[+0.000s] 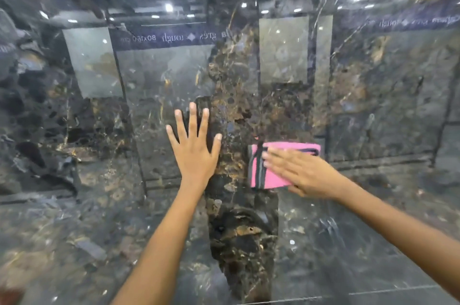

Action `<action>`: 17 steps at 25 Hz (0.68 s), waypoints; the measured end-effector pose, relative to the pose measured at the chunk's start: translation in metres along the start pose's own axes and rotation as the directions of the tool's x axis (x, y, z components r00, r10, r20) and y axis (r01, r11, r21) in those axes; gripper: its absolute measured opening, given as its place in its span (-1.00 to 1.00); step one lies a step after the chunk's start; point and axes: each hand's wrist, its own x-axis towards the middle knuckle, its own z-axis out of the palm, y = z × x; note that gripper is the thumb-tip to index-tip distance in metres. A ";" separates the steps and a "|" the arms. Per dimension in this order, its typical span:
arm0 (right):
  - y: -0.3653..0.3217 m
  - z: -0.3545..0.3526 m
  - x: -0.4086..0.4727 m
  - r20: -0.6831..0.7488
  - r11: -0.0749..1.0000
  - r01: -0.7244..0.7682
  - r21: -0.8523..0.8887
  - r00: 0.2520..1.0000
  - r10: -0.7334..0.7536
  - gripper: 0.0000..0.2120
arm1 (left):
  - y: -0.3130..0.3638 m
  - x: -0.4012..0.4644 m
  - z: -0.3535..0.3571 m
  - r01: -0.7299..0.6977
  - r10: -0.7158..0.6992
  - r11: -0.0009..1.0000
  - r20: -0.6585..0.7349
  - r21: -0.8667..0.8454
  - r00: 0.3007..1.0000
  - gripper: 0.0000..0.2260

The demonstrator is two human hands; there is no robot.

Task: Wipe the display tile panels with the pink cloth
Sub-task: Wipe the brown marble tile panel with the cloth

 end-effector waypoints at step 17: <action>-0.032 0.029 -0.010 -0.283 0.898 -0.379 0.225 0.856 0.432 -0.32 | -0.005 -0.022 0.011 0.000 -0.003 0.999 -0.066 -0.040 0.998 -0.49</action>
